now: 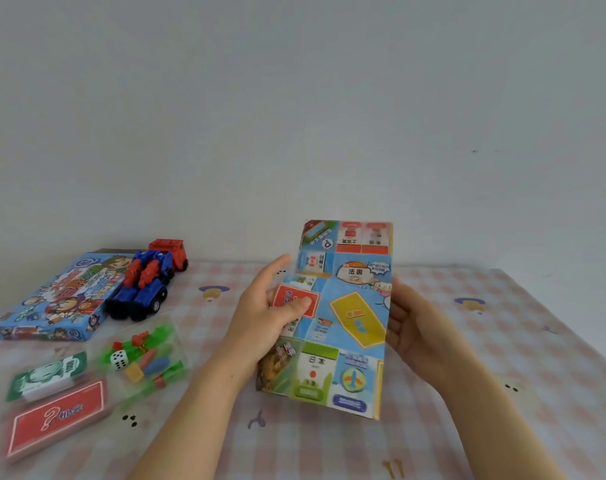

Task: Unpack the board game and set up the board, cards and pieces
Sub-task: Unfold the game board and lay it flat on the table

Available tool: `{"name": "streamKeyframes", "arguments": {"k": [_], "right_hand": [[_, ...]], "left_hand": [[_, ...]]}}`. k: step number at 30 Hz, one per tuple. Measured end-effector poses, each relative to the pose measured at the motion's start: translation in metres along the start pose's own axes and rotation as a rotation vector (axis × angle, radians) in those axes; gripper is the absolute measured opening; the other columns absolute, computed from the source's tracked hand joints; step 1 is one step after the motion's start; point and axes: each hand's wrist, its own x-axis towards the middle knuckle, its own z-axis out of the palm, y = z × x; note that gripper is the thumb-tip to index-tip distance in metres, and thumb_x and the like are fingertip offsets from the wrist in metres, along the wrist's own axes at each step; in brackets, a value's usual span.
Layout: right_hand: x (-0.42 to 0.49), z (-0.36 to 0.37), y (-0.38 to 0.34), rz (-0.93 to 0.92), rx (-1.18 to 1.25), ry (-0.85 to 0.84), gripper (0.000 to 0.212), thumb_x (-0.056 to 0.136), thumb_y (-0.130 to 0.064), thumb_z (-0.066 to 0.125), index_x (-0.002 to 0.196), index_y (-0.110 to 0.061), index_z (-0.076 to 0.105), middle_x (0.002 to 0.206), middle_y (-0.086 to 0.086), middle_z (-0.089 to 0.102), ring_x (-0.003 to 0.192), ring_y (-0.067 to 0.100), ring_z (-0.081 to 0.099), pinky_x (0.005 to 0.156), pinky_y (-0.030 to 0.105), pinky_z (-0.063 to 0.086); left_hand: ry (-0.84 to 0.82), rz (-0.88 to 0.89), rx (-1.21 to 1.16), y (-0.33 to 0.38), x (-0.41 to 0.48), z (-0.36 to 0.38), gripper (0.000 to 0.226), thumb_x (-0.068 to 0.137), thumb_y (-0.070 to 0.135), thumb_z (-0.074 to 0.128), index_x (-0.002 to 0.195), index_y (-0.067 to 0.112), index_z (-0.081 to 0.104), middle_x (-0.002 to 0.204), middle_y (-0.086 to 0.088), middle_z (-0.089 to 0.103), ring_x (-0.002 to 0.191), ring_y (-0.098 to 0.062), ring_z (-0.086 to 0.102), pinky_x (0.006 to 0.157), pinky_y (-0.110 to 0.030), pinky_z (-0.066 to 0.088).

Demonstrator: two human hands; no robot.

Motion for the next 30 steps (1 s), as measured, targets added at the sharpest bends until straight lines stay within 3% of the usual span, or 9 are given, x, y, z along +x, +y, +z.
{"name": "streamKeyframes", "arguments": {"k": [3,5,11,15,20,22,24,27,30], "right_hand": [[0.001,-0.002,0.000,-0.013,0.042,-0.040,0.029,0.095,-0.029,0.050,0.112,-0.011,0.065,0.100,0.011,0.073,0.088,0.026,0.069,0.081,0.043,0.056],[-0.002,0.000,0.000,-0.047,-0.006,-0.023,0.023,0.094,-0.024,0.052,0.106,-0.010,0.066,0.103,0.012,0.073,0.096,0.030,0.067,0.089,0.049,0.052],[-0.004,-0.003,0.000,-0.140,-0.068,0.067,0.019,0.092,-0.007,0.053,0.081,-0.006,0.068,0.079,0.009,0.074,0.063,0.016,0.069,0.060,0.030,0.058],[-0.005,-0.004,0.000,-0.196,-0.142,0.141,0.031,0.089,0.005,0.049,0.071,-0.008,0.070,0.063,0.003,0.071,0.050,0.010,0.065,0.045,0.018,0.051],[-0.006,-0.001,0.000,-0.163,-0.109,0.143,0.021,0.077,-0.013,0.071,0.062,-0.009,0.056,0.066,0.013,0.069,0.051,0.019,0.063,0.047,0.027,0.053],[-0.009,0.001,0.000,-0.142,-0.124,0.159,0.024,0.067,-0.024,0.076,0.064,-0.010,0.058,0.072,0.013,0.071,0.058,0.026,0.065,0.055,0.036,0.056],[-0.010,0.004,0.000,-0.155,-0.172,0.204,0.023,0.067,-0.027,0.078,0.069,-0.010,0.063,0.066,0.006,0.069,0.056,0.022,0.061,0.054,0.034,0.056],[-0.009,0.003,-0.001,-0.241,-0.292,0.340,0.023,0.075,-0.031,0.075,0.077,-0.010,0.068,0.064,0.001,0.056,0.047,0.011,0.039,0.045,0.023,0.039],[-0.006,-0.001,-0.001,-0.289,-0.327,0.415,0.026,0.082,-0.035,0.070,0.083,-0.010,0.071,0.063,0.000,0.046,0.050,0.014,0.031,0.047,0.024,0.032]], "left_hand": [[-0.033,-0.005,0.104,-0.003,-0.002,0.005,0.064,0.081,0.003,0.070,0.133,0.033,0.046,0.106,-0.003,0.071,0.087,-0.018,0.072,0.066,-0.035,0.059],[-0.023,0.015,0.154,-0.004,-0.002,0.007,0.064,0.081,0.003,0.070,0.132,0.033,0.047,0.107,0.002,0.069,0.088,-0.013,0.071,0.064,-0.030,0.058],[0.096,0.026,0.152,-0.006,0.002,0.004,0.059,0.083,0.016,0.069,0.133,0.031,0.042,0.109,0.000,0.067,0.087,-0.011,0.071,0.062,-0.026,0.057],[0.155,0.190,0.294,-0.007,0.003,0.004,0.055,0.079,0.002,0.071,0.127,0.023,0.052,0.106,0.004,0.066,0.094,-0.007,0.065,0.066,-0.014,0.053],[0.314,0.329,0.467,-0.004,0.002,0.001,0.005,0.087,0.030,0.062,0.088,0.032,0.067,0.088,0.006,0.068,0.074,-0.012,0.060,0.063,-0.028,0.051],[0.368,0.327,0.484,-0.003,0.001,0.001,0.013,0.087,0.035,0.062,0.078,0.026,0.066,0.078,0.006,0.068,0.064,-0.006,0.058,0.058,-0.022,0.048],[0.379,0.281,0.420,-0.001,0.000,0.001,0.018,0.087,0.031,0.061,0.078,0.017,0.067,0.070,0.010,0.068,0.060,0.000,0.060,0.050,-0.011,0.045],[0.419,0.226,0.273,-0.001,0.001,-0.002,0.018,0.089,0.026,0.061,0.080,0.011,0.066,0.052,0.010,0.061,0.044,-0.001,0.054,0.043,-0.012,0.040],[0.442,0.187,0.003,0.002,0.002,-0.002,0.013,0.090,0.020,0.061,0.092,0.008,0.066,0.075,0.000,0.071,0.054,-0.006,0.066,0.043,-0.016,0.045]]}}
